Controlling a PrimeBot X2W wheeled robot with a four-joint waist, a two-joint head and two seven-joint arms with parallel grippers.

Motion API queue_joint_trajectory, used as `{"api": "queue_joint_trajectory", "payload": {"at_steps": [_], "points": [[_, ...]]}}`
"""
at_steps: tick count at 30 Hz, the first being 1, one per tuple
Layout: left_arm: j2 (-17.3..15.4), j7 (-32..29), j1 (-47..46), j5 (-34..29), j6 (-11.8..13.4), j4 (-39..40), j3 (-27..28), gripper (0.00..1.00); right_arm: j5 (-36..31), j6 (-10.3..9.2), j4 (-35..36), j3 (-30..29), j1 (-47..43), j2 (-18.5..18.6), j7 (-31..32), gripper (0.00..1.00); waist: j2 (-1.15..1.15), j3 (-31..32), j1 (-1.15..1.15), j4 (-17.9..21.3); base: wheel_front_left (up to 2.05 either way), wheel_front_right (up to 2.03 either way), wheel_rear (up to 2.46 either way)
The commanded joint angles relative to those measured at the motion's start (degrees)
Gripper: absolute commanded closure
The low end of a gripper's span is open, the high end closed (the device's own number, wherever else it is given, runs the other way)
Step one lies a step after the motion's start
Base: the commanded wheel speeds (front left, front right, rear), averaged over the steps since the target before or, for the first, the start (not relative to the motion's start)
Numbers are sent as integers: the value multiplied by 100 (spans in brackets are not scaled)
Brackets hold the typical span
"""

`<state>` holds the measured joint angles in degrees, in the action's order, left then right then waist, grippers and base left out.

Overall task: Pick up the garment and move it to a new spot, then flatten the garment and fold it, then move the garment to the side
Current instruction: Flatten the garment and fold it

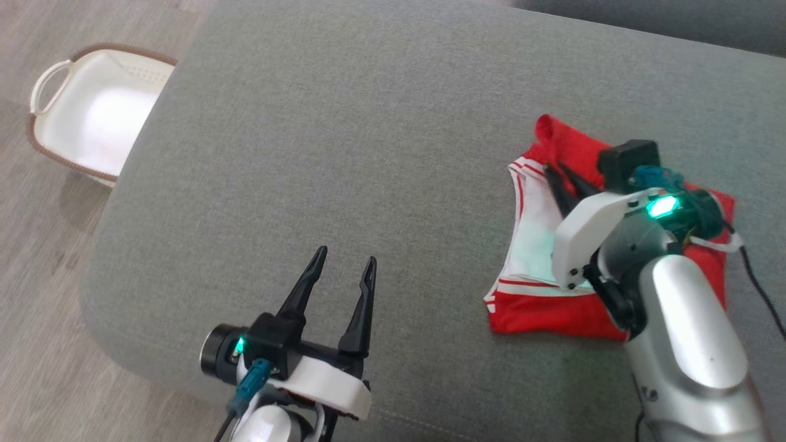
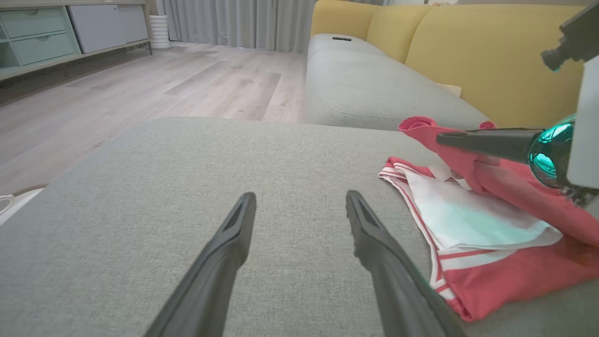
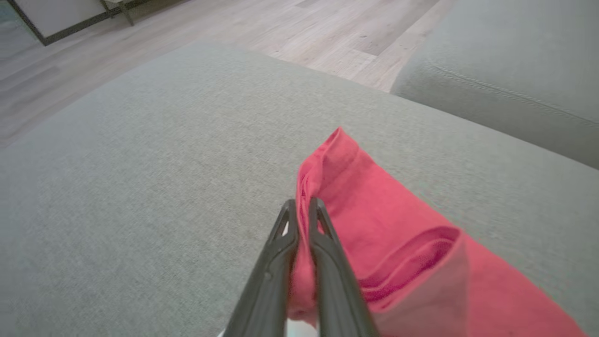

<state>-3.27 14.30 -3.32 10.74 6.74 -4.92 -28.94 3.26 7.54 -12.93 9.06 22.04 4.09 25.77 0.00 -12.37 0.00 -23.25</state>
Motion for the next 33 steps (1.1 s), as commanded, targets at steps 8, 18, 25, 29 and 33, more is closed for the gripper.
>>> {"api": "queue_joint_trajectory", "payload": {"at_steps": [8,18,25,29,33], "points": [[39,70,-148,16,105,186,216,0,372,-5,521,691,5,-118,71,93,0,46,0,113,0,0,0],[39,70,-144,-40,90,171,279,0,1271,-5,998,978,-142,-120,-165,0,0,87,0,420,0,0,0],[39,70,-168,-68,66,206,334,0,2204,-5,1115,-55,-153,205,-154,18,0,29,0,626,0,0,0],[39,70,-196,-78,42,215,336,0,3357,-5,726,-596,-61,386,290,100,0,-23,0,646,0,0,0],[39,70,-253,-73,6,203,304,0,4300,-5,-5,-941,148,560,941,100,0,-82,0,564,0,0,0]]}}
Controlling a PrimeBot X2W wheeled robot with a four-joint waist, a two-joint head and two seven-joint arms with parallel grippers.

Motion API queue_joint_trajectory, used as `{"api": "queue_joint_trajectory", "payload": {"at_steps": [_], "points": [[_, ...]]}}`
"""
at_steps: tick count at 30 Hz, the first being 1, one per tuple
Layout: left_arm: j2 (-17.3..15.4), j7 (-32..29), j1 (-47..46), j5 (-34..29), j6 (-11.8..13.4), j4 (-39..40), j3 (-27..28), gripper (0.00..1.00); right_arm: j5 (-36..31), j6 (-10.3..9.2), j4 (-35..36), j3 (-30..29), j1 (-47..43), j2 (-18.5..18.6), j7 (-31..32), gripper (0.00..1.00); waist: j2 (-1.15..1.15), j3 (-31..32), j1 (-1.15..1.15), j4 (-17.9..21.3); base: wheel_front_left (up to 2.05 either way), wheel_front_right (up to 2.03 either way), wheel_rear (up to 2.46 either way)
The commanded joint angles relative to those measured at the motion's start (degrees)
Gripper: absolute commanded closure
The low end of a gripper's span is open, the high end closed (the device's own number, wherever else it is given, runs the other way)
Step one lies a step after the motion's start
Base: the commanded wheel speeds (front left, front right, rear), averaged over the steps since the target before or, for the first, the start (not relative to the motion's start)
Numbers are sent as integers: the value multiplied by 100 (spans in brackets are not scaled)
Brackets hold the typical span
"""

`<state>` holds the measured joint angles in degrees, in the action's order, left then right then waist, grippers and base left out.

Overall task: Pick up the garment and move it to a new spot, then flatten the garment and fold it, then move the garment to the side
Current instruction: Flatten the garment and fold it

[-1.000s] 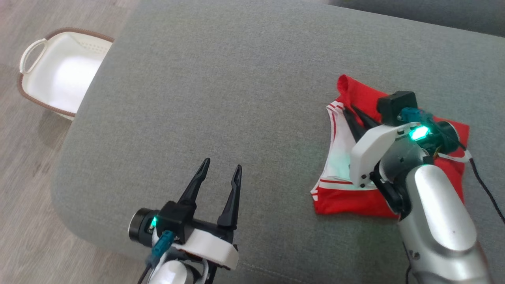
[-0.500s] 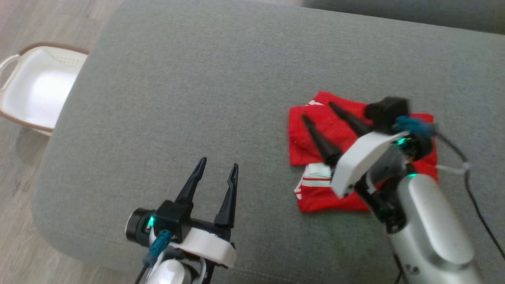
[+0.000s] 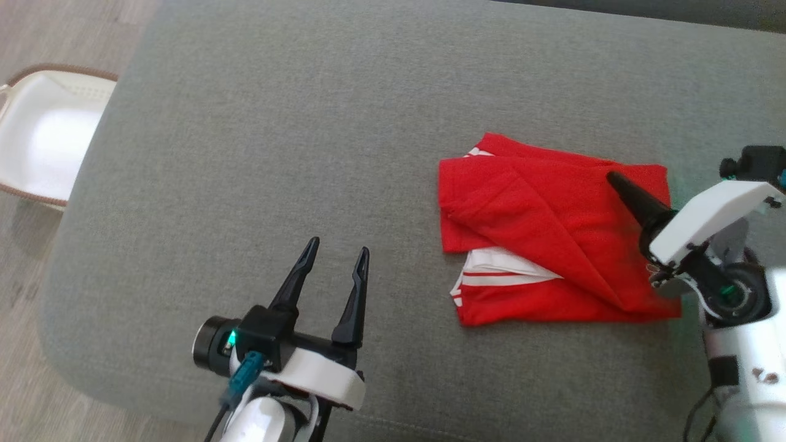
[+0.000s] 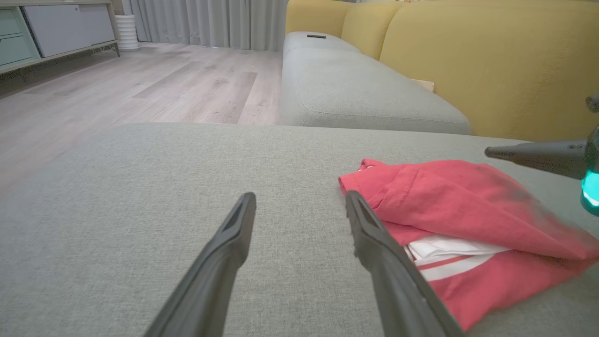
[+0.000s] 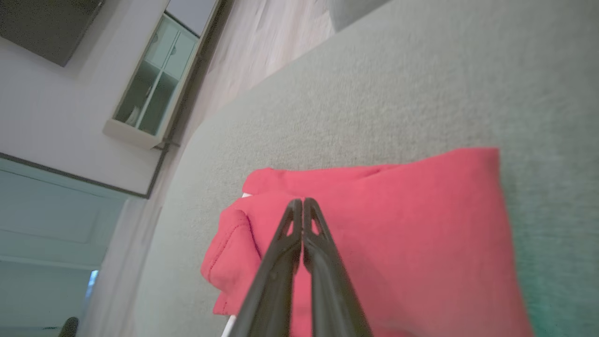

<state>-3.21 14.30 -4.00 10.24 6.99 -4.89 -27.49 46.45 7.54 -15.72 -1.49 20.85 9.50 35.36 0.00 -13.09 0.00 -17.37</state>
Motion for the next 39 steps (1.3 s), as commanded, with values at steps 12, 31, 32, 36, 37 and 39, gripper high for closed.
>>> {"api": "queue_joint_trajectory", "payload": {"at_steps": [12,31,32,36,37,39], "points": [[33,70,-175,3,-12,139,136,0,1067,-5,-945,339,514,111,1075,100,0,-12,0,-311,0,0,0],[34,70,68,-62,-101,-28,220,0,1532,-5,543,2403,-608,153,906,100,0,632,0,-121,0,0,0],[34,70,107,-48,-98,-27,246,0,1469,-5,650,2413,-676,177,654,74,0,690,0,-95,0,0,0],[34,70,263,41,-58,1,415,0,892,-5,868,2477,-922,382,-562,0,0,886,0,98,0,0,0],[34,70,299,52,-51,0,468,0,749,-5,853,2475,-983,422,-874,0,0,935,0,158,0,0,0],[34,70,378,73,-41,-6,584,0,550,-5,775,2443,-1104,473,-1447,0,0,1046,0,303,0,0,0]]}}
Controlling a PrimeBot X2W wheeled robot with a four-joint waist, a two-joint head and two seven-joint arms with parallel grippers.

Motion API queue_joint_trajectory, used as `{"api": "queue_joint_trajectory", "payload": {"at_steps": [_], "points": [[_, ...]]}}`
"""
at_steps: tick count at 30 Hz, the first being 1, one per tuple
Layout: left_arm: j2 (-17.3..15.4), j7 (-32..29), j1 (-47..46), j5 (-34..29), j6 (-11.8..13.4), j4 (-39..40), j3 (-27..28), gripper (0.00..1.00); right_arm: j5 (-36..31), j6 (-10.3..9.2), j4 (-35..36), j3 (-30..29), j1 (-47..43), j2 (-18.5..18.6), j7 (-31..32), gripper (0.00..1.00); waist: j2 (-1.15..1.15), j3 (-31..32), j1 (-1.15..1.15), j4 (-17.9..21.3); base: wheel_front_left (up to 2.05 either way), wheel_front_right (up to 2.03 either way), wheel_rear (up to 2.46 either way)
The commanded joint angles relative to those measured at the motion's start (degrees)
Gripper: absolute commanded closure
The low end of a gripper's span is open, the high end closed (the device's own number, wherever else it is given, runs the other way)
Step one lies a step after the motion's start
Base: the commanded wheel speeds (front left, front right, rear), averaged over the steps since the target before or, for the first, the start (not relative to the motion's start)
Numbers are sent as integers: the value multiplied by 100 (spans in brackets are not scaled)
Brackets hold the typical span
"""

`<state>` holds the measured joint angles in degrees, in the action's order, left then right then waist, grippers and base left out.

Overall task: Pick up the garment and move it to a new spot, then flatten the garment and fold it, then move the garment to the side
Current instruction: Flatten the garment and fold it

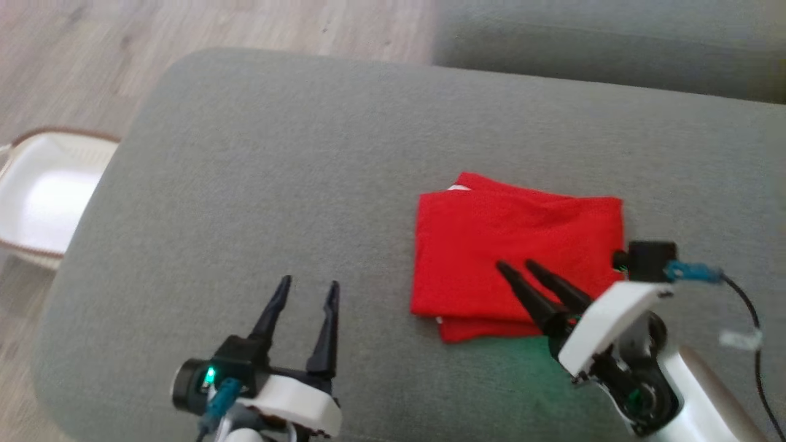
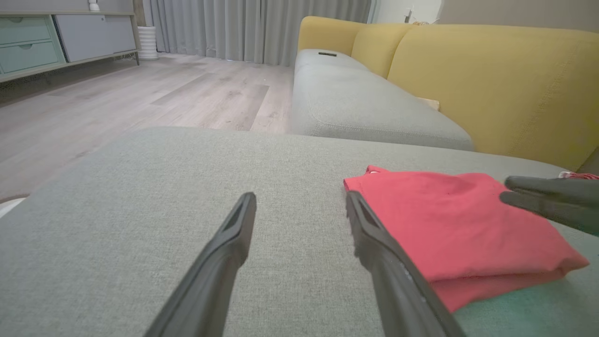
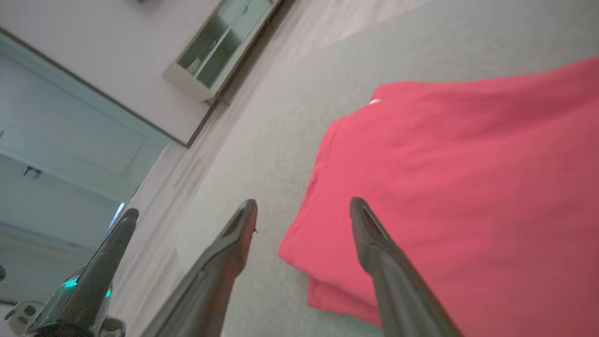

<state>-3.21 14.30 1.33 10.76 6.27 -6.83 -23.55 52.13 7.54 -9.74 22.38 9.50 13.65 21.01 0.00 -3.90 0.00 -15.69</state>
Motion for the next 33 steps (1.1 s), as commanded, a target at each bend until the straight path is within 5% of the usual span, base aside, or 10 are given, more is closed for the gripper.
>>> {"api": "queue_joint_trajectory", "payload": {"at_steps": [1,16,23,33], "points": [[34,70,-113,46,29,183,244,0,-133,-5,120,28,-21,95,-290,0,0,191,0,209,0,0,0],[34,70,477,34,87,314,900,0,-2561,-5,-1258,-666,-491,260,-3486,0,0,954,0,1202,0,0,0],[8,70,943,-379,-1,619,1265,0,-3654,-5,-404,-1582,-1041,-232,-3598,0,0,1137,0,1416,0,0,0],[26,70,1595,-548,33,990,1440,0,-4026,-5,-77,-1498,-1637,-513,-3600,0,0,1245,0,1428,0,0,0]]}}
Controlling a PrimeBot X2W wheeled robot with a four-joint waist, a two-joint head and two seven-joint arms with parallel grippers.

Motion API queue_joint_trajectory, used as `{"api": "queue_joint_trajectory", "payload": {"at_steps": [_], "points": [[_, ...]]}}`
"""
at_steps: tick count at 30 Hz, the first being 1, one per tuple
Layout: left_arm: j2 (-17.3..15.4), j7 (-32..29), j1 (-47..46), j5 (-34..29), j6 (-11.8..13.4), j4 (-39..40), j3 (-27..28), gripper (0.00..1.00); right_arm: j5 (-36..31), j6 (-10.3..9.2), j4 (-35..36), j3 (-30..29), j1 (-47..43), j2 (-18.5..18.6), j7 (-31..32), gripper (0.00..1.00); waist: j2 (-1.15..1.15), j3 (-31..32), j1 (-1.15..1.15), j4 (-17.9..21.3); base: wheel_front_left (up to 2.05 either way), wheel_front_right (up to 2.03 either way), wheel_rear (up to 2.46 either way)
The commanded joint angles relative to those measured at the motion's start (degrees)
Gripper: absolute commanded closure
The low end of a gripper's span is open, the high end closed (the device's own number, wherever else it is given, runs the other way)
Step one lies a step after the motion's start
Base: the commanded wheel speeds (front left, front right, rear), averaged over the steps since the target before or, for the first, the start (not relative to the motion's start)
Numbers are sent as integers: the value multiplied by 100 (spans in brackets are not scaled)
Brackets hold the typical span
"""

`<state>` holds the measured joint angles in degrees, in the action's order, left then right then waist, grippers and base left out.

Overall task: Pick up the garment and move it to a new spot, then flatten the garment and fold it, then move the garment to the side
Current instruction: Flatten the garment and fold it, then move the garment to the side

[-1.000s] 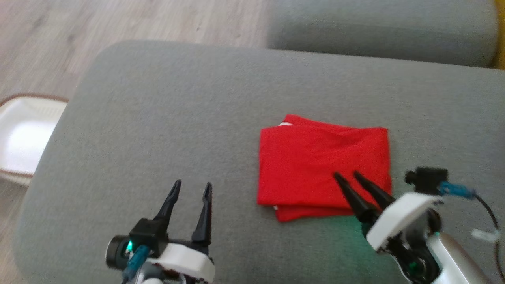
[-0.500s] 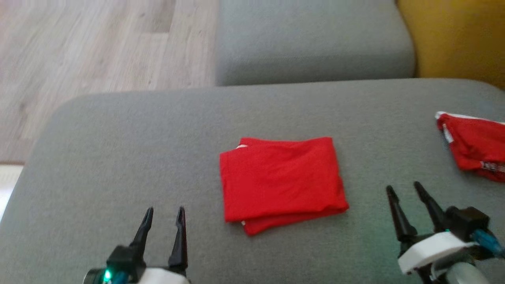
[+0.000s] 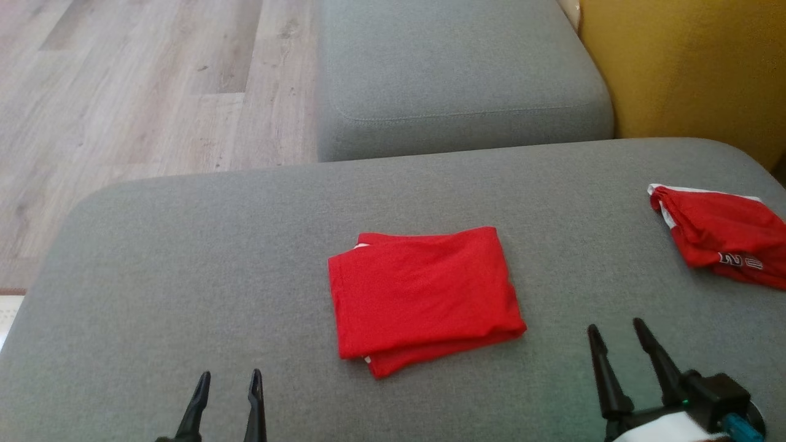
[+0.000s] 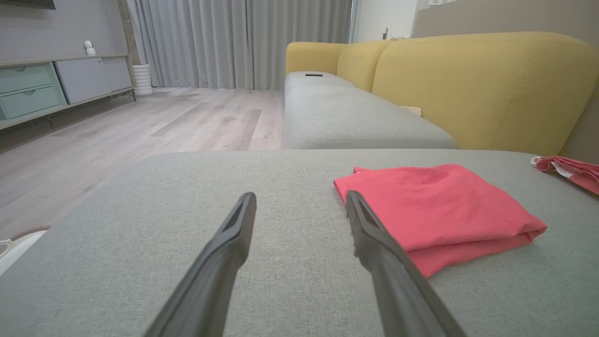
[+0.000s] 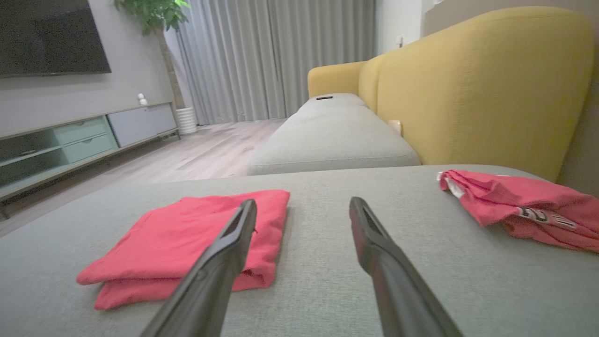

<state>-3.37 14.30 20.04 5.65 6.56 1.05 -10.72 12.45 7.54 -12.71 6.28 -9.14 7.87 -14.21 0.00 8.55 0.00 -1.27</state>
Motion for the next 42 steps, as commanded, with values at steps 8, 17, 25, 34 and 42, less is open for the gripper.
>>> {"api": "queue_joint_trajectory", "payload": {"at_steps": [8,17,25,34,42], "points": [[47,70,-291,-98,4,118,128,0,-168,-5,239,241,81,0,-78,0,0,2,0,-131,0,0,0],[48,70,-295,-82,10,73,72,0,-166,-5,237,289,67,49,-78,0,0,9,0,-136,0,0,0],[48,70,-326,-104,-2,57,14,0,-154,-5,169,371,52,99,-78,0,0,27,0,-156,0,0,0],[49,70,-330,-141,-17,129,7,0,-217,-5,160,396,-11,40,-79,0,0,-14,0,-299,0,0,0],[49,70,-384,-151,-46,216,-34,0,-248,-5,103,404,190,1,-79,0,0,-302,0,-390,0,0,0]]}}
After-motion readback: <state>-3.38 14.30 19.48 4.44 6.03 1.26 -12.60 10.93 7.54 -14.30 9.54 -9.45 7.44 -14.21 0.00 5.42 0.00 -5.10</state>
